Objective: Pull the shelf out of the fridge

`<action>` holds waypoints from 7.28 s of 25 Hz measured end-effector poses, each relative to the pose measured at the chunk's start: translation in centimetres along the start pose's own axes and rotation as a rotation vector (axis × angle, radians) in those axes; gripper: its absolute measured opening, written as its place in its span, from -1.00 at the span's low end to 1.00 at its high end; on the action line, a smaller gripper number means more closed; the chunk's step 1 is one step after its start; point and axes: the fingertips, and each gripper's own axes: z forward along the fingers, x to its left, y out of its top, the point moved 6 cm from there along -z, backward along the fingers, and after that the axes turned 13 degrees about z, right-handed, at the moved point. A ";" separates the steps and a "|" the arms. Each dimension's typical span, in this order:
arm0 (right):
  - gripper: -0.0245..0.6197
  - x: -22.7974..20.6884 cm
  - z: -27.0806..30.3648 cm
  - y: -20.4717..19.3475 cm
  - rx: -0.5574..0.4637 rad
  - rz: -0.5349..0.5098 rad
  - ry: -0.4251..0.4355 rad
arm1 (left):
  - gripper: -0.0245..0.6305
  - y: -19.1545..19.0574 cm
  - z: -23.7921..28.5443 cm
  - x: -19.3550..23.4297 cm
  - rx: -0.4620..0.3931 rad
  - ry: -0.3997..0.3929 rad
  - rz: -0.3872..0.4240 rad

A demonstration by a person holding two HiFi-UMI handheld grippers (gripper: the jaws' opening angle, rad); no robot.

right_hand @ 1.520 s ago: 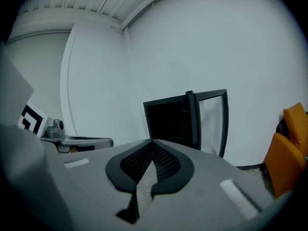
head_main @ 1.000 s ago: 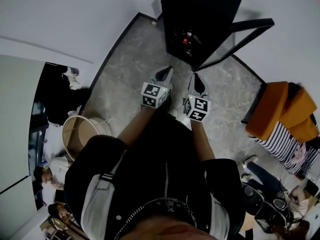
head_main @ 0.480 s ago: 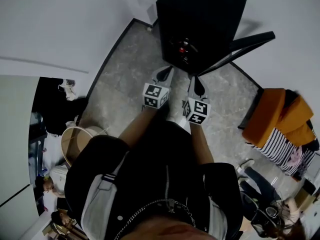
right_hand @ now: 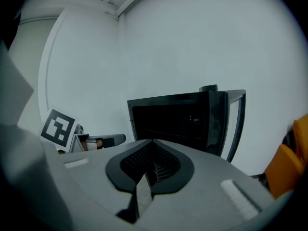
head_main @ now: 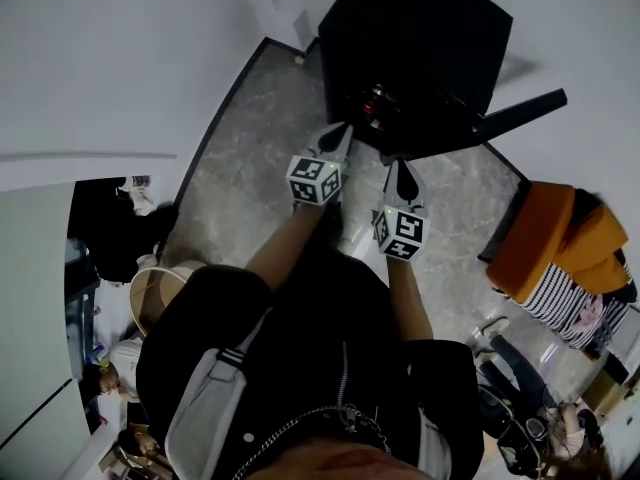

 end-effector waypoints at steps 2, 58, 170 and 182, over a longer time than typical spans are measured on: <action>-0.92 0.1 1.0 0.5 0.005 0.003 -0.011 | -0.89 0.0 1.5 1.5 -0.015 0.003 -0.045; -0.92 -1.2 5.7 0.4 0.080 0.020 -0.196 | -0.83 -2.8 18.7 12.4 -0.313 -0.018 -1.130; -0.83 -13.1 9.0 -6.0 -0.140 1.250 0.346 | -0.84 -5.4 4.4 9.3 -0.260 -0.233 -1.178; -0.82 -11.7 6.3 -6.4 -0.135 1.232 0.378 | -0.83 -4.5 1.3 8.1 -0.291 -0.258 -1.146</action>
